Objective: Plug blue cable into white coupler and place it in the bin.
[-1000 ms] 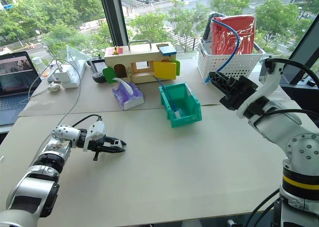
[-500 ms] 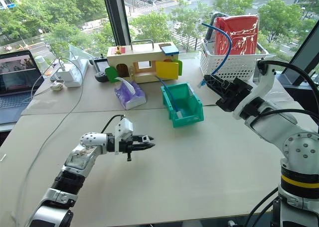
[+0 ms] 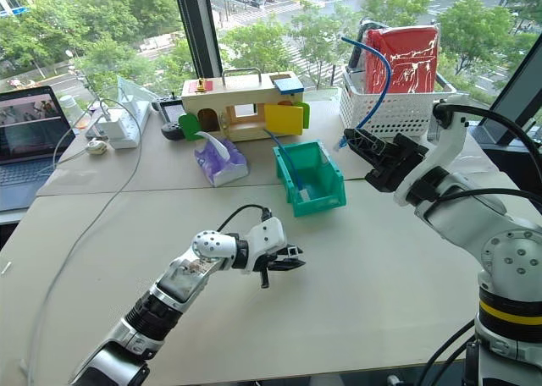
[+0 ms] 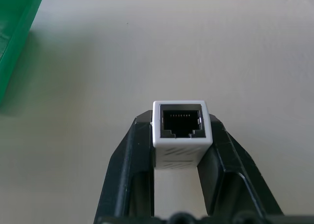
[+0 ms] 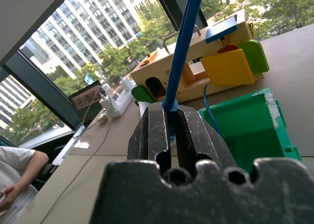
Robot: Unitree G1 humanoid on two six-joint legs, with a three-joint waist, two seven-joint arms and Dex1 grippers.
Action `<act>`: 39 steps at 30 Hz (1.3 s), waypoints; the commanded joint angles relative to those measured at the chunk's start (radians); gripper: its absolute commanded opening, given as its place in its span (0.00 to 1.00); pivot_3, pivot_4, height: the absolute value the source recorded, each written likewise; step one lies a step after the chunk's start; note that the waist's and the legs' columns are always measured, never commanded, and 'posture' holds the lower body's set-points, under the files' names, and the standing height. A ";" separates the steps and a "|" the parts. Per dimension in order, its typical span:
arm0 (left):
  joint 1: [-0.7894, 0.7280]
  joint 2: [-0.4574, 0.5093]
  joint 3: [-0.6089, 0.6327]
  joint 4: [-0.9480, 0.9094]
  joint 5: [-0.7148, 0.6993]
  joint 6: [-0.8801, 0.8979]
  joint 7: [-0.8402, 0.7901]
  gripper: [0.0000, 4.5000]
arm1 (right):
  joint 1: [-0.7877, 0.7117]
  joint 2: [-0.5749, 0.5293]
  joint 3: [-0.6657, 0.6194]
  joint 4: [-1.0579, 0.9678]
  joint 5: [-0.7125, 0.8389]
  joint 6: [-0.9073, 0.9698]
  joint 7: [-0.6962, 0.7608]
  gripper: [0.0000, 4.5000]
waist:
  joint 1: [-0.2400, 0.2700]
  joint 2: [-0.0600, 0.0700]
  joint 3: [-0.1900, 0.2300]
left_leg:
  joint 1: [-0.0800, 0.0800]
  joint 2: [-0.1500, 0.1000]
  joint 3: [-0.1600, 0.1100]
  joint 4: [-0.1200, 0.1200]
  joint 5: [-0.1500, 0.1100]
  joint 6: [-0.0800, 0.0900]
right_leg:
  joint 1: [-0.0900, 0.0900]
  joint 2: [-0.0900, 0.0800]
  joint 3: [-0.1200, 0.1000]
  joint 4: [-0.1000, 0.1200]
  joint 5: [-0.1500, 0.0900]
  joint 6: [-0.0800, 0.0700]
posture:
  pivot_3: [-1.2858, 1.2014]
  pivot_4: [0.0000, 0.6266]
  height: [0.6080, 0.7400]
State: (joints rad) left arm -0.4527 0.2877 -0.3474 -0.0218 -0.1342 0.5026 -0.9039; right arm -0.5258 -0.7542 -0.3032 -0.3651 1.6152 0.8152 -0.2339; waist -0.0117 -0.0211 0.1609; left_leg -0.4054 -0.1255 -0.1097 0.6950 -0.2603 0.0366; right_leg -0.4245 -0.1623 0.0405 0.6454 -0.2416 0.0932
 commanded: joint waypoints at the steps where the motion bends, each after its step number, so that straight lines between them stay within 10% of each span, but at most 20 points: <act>1: 0.029 -0.035 0.037 0.010 -0.040 -0.087 0.018 0.89 | -0.015 0.001 -0.031 -0.026 0.000 -0.026 0.013 0.00 | 0.000 0.000 0.000 | 0.000 0.000 0.000 0.000 0.000 0.000 | 0.000 0.000 0.000 0.000 0.000 0.000 | 0.52 0.24 1.00; 27: 0.082 -0.054 0.058 0.151 -0.030 -0.400 0.000 0.89 | -0.028 -0.003 -0.029 -0.018 -0.004 -0.018 0.026 0.00 | 0.002 0.000 0.000 | 0.000 0.000 0.001 0.000 0.000 0.000 | 0.000 -0.001 0.000 -0.003 0.000 0.000 | 0.52 0.24 1.00; 37: 0.057 -0.045 0.033 0.228 -0.007 -0.498 -0.060 0.15 | -0.034 -0.002 -0.027 -0.015 -0.008 -0.019 0.028 0.00 | 0.002 0.000 0.000 | 0.000 0.000 0.001 0.000 0.000 0.000 | 0.001 -0.001 0.000 -0.003 0.000 0.000 | 0.52 0.24 1.00; 39: 0.054 -0.048 0.035 0.236 -0.008 -0.506 -0.063 0.13 | -0.034 -0.002 -0.028 -0.015 -0.009 -0.020 0.028 0.00 | 0.003 0.000 0.000 | 0.000 0.000 0.001 0.000 0.000 0.000 | 0.001 -0.001 0.000 -0.003 0.000 0.000 | 0.52 0.24 1.00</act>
State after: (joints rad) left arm -0.3915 0.2458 -0.3062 0.2128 -0.1415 0.0201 -0.9570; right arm -0.5369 -0.7512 -0.3029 -0.3605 1.6032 0.8147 -0.2189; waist -0.0084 -0.0210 0.1609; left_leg -0.4050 -0.1258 -0.1091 0.6950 -0.2605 0.0370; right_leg -0.4239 -0.1629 0.0406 0.6427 -0.2416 0.0932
